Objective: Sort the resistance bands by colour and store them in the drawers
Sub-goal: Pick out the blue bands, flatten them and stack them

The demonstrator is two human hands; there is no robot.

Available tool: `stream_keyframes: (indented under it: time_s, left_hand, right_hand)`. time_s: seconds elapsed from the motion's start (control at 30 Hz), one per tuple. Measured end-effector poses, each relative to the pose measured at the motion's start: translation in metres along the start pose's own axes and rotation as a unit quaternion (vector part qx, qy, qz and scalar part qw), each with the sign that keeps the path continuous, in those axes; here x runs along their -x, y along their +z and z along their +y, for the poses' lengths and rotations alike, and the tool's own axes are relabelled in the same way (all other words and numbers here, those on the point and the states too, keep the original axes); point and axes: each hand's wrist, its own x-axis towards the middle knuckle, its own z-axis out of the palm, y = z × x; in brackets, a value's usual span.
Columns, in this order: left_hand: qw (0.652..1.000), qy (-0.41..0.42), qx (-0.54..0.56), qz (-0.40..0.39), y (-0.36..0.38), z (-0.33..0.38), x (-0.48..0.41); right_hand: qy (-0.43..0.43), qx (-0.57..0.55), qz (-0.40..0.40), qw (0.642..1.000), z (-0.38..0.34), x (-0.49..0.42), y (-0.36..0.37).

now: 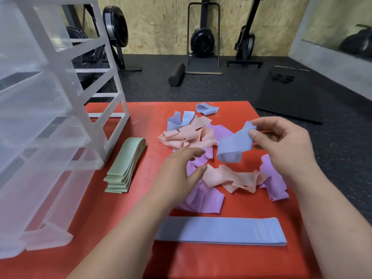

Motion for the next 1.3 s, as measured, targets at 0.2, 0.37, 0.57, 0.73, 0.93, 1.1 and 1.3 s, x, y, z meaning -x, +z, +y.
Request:
stream_keyframes:
  time_s: [0.2,0.37,0.57,0.73,0.93,1.1,1.3]
  left_hand:
    - [0.994,-0.033,0.103,-0.007,0.008,0.021,-0.005]
    - [0.989,-0.046,0.138,0.001,0.007,0.019,-0.008]
    - [0.997,-0.024,0.078,0.002,0.007,0.012,-0.009]
    - [0.993,-0.047,0.103,-0.021,0.008,0.011,-0.007]
    - [0.912,-0.197,0.359,-0.034,0.001,0.026,-0.012]
    - [0.888,-0.294,0.353,-0.003,0.007,0.013,-0.012]
    - [0.897,-0.264,0.354,0.007,0.0,0.004,-0.012]
  right_hand:
    - [-0.061,0.127,-0.142,0.98,0.0,0.013,0.021]
    - [-0.071,0.089,-0.178,0.977,0.003,0.019,0.031]
    - [-0.07,0.048,-0.173,0.981,0.0,0.017,0.026]
    - [-0.081,0.065,-0.177,0.979,-0.002,0.016,0.021]
    - [-0.14,0.127,-0.217,0.958,-0.003,0.02,0.028]
    - [-0.078,0.248,-0.339,0.904,0.011,0.032,0.044]
    - [-0.039,0.217,-0.256,0.941,0.023,0.022,0.04]
